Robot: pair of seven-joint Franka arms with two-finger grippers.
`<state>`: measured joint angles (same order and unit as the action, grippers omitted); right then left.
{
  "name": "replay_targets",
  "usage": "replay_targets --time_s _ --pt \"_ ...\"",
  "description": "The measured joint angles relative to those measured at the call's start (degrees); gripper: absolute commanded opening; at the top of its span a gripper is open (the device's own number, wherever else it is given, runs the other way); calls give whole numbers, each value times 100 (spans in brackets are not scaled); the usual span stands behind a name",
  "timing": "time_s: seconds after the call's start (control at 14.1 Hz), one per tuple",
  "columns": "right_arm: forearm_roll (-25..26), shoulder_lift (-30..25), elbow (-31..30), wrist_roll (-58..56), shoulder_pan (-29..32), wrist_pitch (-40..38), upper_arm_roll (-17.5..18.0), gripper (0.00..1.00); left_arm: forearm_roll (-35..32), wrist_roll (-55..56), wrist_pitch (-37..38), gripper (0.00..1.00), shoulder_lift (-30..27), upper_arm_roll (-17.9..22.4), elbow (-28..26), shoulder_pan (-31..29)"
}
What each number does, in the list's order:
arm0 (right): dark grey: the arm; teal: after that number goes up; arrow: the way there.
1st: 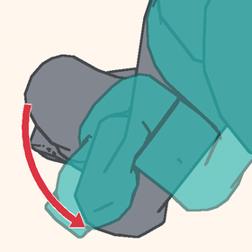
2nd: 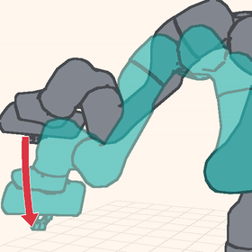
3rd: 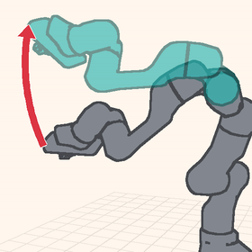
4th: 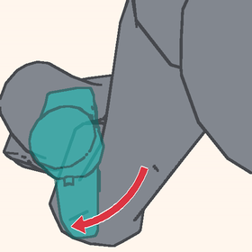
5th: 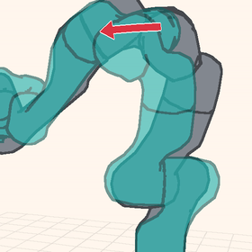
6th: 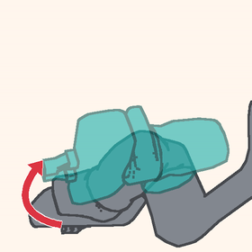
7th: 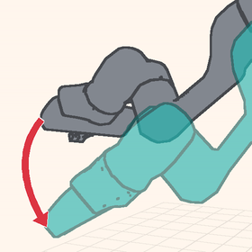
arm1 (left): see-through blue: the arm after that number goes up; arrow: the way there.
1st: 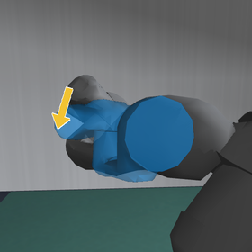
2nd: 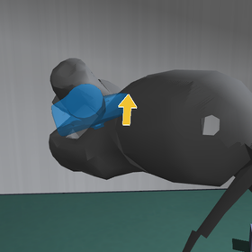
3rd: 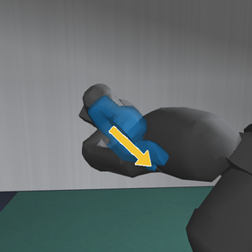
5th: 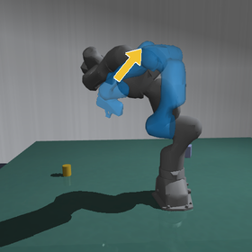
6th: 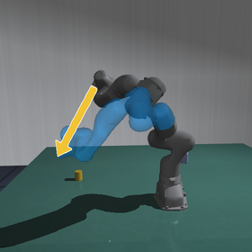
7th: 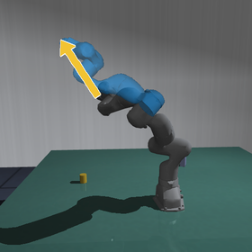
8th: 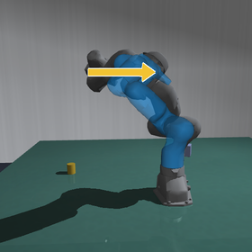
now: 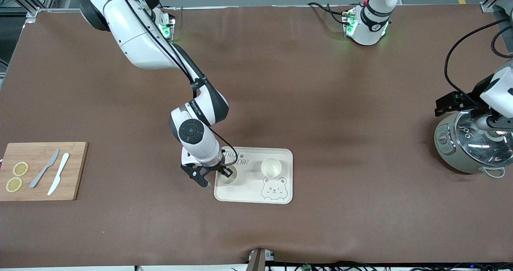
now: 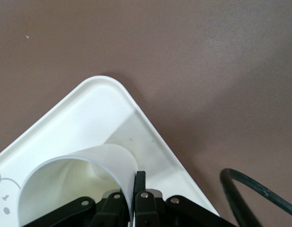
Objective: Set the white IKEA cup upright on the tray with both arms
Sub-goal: 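Lower the cup onto the tray with the right gripper while the left gripper retracts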
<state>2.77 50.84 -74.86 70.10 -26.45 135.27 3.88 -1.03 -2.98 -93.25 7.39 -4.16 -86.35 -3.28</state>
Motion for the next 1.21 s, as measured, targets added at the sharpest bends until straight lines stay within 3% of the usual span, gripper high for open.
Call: replay_targets --time_s 0.43,0.5,0.64,0.71,0.78,1.21 --pt "33 32 1 3 -8 59 -1 0 2 -10 138 100 -320 0 -11 -28" --pt "36 38 1 3 -8 69 -2 7 2 -11 185 100 -354 0 -16 -28" --pt "44 47 1 4 -8 74 -2 55 2 -11 404 100 -375 0 -31 -29" --pt "52 47 1 7 -8 75 -3 86 2 -11 504 100 -375 1 -51 -33" --pt "60 47 1 9 -8 77 -3 100 2 -11 584 100 -375 2 -74 -40" --pt "102 47 16 10 -9 91 -6 100 2 -44 777 100 -375 10 -121 -80"
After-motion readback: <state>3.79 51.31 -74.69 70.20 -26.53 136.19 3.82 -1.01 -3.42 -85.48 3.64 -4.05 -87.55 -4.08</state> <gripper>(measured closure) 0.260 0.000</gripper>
